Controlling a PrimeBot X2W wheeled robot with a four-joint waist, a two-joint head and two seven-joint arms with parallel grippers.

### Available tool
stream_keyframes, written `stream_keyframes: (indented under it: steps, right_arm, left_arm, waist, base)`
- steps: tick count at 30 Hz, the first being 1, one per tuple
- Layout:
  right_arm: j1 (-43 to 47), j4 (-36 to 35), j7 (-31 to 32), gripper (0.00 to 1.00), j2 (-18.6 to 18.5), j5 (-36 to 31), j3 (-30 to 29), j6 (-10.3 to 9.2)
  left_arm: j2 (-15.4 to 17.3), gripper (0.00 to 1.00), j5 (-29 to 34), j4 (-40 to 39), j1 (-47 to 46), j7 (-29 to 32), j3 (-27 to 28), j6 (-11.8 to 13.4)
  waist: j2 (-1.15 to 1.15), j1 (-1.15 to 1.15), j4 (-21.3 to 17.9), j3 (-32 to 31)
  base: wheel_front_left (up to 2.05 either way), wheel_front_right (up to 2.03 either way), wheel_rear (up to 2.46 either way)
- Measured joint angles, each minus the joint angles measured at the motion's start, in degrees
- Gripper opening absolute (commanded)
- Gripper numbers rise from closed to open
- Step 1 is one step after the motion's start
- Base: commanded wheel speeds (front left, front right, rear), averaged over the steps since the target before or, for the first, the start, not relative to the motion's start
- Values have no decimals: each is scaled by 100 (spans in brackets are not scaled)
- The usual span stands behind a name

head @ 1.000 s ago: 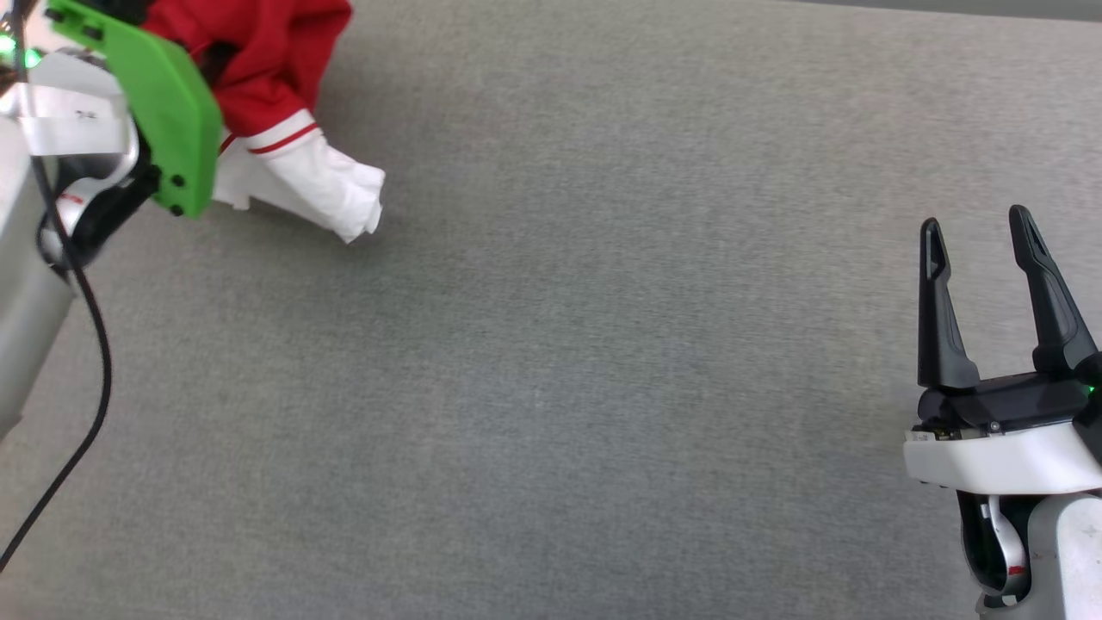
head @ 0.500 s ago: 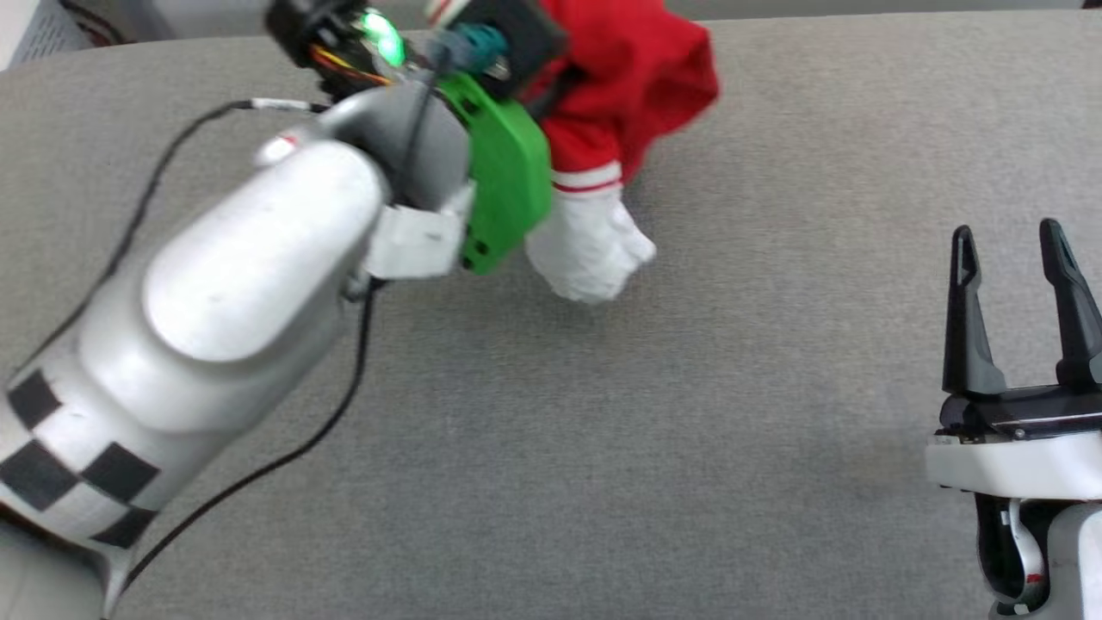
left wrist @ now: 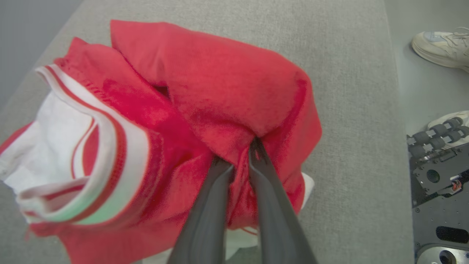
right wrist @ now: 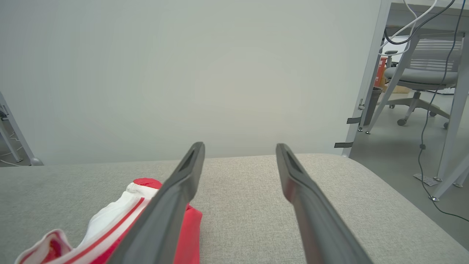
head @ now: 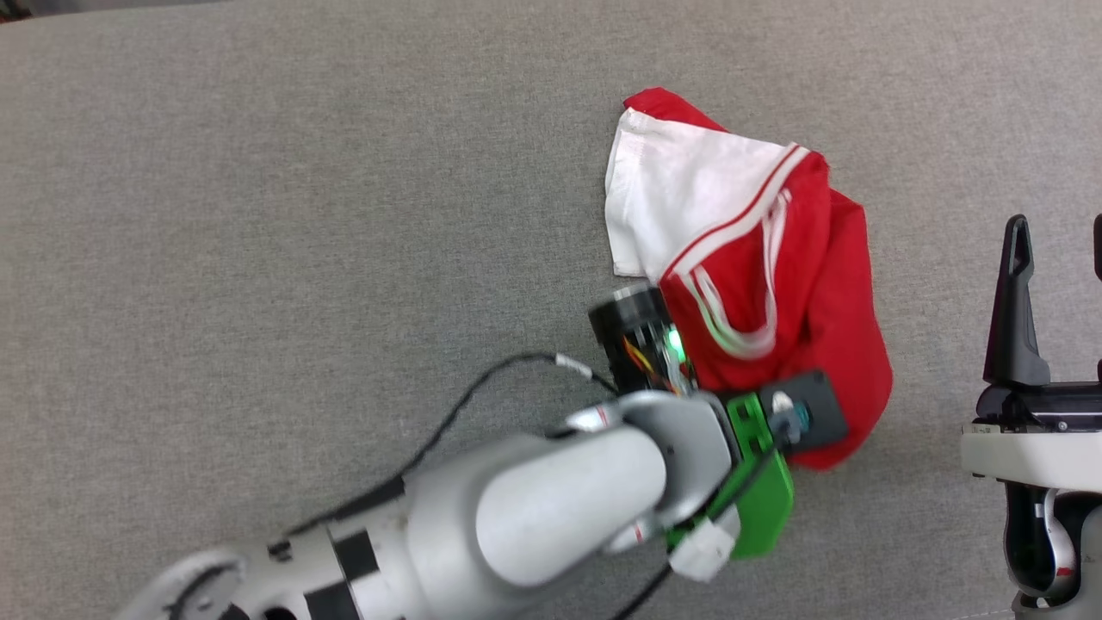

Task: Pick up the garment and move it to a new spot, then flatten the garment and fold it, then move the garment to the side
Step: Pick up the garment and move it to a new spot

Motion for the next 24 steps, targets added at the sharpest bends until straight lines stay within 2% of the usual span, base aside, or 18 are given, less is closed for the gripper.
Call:
stream_keyframes:
  steps: [2, 6, 9, 10, 11, 12, 15, 18, 21, 24]
  right_arm:
    - [-33, 5, 0, 100, 0, 3, 9, 0]
    - [-114, 13, 0, 100, 1, 9, 26, 0]
    - [-121, 37, 0, 100, 2, 7, 32, 0]
    - [-121, 45, 0, 100, 1, 1, 19, 0]
    - [-121, 54, 0, 100, 2, -9, 3, 0]
    - [-120, 67, 0, 100, 1, -21, -8, 0]
    - [-97, 99, 0, 100, 2, -54, -18, 0]
    - [-18, 108, 0, 100, 1, -79, -55, 0]
    - [91, 112, 0, 100, 2, -96, -55, 0]
    - [186, 113, 0, 100, 3, -135, -51, 0]
  left_arm:
    - [-114, 0, 249, -67, 461, 257, -18, 0]
    - [-155, 0, 315, -137, 927, 437, -32, 0]
    - [-168, 0, 289, -69, 949, 234, -25, 0]
    - [-177, 10, 272, 13, 934, 58, -26, 0]
    - [-183, 85, 254, 83, 917, -140, -30, 0]
    - [-199, 100, 198, 188, 870, -488, -41, 0]
    - [-264, 100, 53, 471, 563, -1427, -8, 1]
    - [-335, 100, 49, 658, 352, -2214, 311, 66]
    - [-365, 100, 51, 719, 319, -2754, 578, 335]
    - [-311, 100, 132, 738, 321, -3039, 875, 758]
  waist:
    - [0, 0, -32, 79]
    - [0, 0, -81, 218]
    - [0, 0, -73, 260]
    - [0, 0, -59, 256]
    - [0, 0, -45, 247]
    - [0, 0, -28, 226]
    - [0, 0, 26, 111]
    - [0, 0, 105, -62]
    - [0, 0, 195, -255]
    - [0, 0, 300, -461]
  base:
    - [0, 0, 0]
    - [0, 0, 0]
    - [0, 0, 0]
    - [0, 0, 0]
    - [0, 0, 0]
    - [0, 0, 0]
    - [0, 0, 0]
    - [0, 0, 0]
    - [0, 0, 0]
    - [0, 0, 0]
